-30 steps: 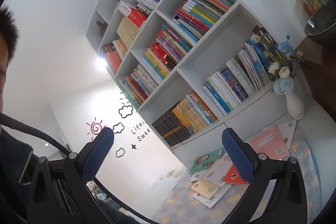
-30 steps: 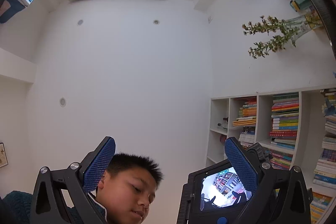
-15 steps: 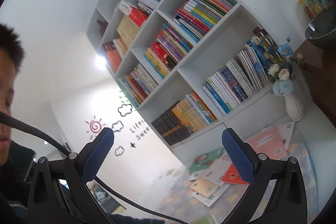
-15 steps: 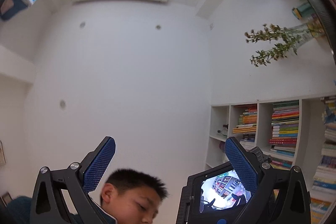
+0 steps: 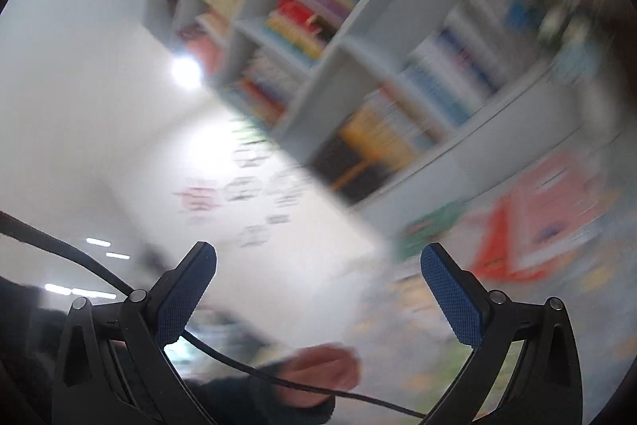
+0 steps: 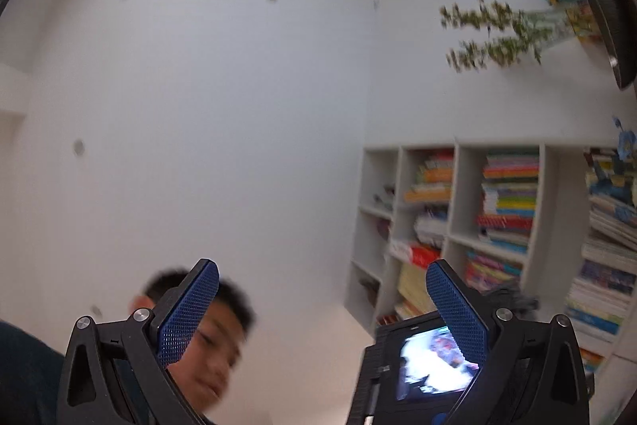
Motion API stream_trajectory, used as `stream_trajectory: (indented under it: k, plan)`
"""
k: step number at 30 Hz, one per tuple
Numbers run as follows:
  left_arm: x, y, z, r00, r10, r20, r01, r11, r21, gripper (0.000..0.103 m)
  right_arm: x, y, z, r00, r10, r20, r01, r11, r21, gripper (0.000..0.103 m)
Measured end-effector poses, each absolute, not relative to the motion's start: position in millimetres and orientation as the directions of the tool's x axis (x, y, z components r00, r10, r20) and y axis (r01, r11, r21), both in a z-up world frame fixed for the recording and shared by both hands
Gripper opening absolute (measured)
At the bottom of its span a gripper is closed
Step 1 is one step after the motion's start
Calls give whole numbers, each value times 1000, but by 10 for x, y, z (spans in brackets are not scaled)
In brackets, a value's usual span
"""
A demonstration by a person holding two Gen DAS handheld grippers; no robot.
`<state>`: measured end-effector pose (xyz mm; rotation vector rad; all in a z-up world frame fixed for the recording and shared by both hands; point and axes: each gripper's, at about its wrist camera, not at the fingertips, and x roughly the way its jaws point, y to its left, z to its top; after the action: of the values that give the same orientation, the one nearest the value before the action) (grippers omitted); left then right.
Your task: Organize books
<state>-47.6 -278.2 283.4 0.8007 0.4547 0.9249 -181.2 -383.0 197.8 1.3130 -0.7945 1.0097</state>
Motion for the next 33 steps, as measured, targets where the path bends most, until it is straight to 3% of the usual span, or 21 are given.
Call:
stream_trajectory:
  k: [2, 4, 11, 19, 24, 27, 33]
  plan:
    - [-380, -2681, 2747, 464, 883, 72, -548, 222, 806, 103, -1723, -3741, 1941, 392, 132, 910, -912, -78, 404, 103]
    - [-343, -2606, 2748, 479, 877, 51, -544, 250, 801, 103, -1693, -3651, 1924, 398, 122, 909, -909, -85, 409, 103]
    - [-395, -2133, 2958, 560, 808, -183, -540, 523, 659, 103, -1754, -3228, 2385, 370, 302, 878, -929, 104, 356, 103]
    - [-336, -1608, 2934, 719, 482, -501, -255, 853, 454, 103, -1889, -2558, 2859, 303, 544, 783, -947, 264, 183, 103]
    - [-435, -1245, 2964, 753, 344, -560, -161, 923, 350, 103, -1893, -2207, 2942, 254, 587, 769, -966, 189, 175, 103]
    - [-543, -941, 2999, 751, 322, -577, -201, 943, 265, 103, -1982, -1952, 2999, 229, 610, 758, -973, 148, 174, 103]
    - [-729, -518, 3115, 797, 79, -599, -32, 996, 88, 103, -2155, -1472, 3200, 162, 691, 705, -987, 110, 119, 103]
